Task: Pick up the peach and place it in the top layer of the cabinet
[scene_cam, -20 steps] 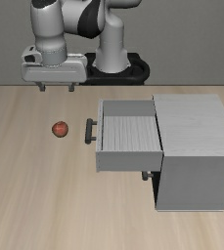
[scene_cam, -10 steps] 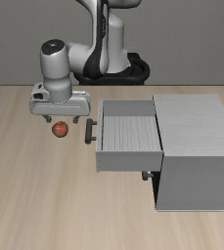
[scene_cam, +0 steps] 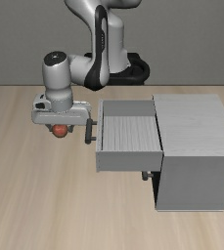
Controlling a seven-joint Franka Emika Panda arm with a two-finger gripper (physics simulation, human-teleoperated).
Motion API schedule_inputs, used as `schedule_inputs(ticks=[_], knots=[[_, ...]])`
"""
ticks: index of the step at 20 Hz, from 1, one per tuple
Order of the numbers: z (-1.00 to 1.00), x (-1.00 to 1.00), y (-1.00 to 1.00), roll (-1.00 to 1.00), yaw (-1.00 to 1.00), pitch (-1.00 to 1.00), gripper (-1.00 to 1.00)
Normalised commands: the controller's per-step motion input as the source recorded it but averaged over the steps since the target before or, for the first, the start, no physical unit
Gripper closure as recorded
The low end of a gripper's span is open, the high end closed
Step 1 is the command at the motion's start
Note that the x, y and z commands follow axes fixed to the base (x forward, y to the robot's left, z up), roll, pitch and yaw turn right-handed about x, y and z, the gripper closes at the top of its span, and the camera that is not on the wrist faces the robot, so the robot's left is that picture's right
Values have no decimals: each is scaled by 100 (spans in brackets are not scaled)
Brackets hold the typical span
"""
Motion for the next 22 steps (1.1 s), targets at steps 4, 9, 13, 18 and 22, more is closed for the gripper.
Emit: schedule_inputs(ticks=[4, 9, 13, 18, 22], knots=[[50, 0, 0, 0, 0, 0, 100], [100, 0, 0, 0, 0, 0, 100], [100, 0, 0, 0, 0, 0, 100], [100, 0, 0, 0, 0, 0, 100], [100, 0, 0, 0, 0, 0, 100]])
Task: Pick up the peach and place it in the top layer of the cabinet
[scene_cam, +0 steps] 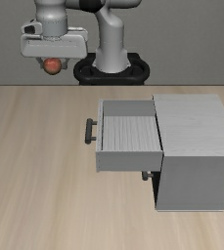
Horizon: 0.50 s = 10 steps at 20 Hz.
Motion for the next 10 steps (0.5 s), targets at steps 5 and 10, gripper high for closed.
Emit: schedule_inputs(ticks=[5, 10], knots=[[20, 0, 80, 0, 0, 0, 100], [0, 0, 100, 0, 0, 0, 100]])
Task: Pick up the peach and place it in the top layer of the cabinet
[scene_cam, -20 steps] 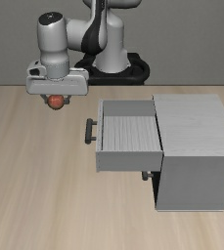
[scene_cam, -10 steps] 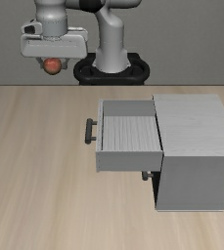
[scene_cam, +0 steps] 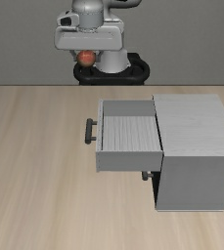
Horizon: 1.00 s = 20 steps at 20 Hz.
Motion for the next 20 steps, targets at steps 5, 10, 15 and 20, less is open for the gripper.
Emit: schedule_inputs(ticks=[5, 10, 15, 20], knots=[[0, 0, 100, 0, 0, 0, 100], [0, 80, 40, 0, 0, 0, 100], [0, 100, 0, 0, 0, 0, 100], [0, 100, 0, 0, 0, 0, 100]])
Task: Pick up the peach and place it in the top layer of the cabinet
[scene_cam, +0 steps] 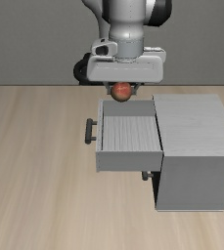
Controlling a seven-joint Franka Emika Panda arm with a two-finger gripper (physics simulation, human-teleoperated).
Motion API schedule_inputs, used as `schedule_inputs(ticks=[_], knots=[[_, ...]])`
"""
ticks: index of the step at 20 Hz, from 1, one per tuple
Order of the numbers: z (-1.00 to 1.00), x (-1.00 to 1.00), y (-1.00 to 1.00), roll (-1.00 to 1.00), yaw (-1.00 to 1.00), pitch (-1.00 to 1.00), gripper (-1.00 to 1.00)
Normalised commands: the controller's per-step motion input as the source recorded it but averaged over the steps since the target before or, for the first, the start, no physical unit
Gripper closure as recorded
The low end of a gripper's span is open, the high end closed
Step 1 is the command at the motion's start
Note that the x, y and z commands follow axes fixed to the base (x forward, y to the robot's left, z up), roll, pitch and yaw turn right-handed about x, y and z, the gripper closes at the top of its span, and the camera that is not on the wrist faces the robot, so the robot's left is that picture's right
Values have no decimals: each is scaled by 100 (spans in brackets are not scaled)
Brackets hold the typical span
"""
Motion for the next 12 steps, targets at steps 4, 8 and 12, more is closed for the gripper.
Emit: schedule_inputs(ticks=[4, 8, 12], knots=[[0, 75, 0, 0, 0, 0, -100], [0, 0, 0, 0, 0, 0, -100], [0, 0, 0, 0, 0, 0, -100]])
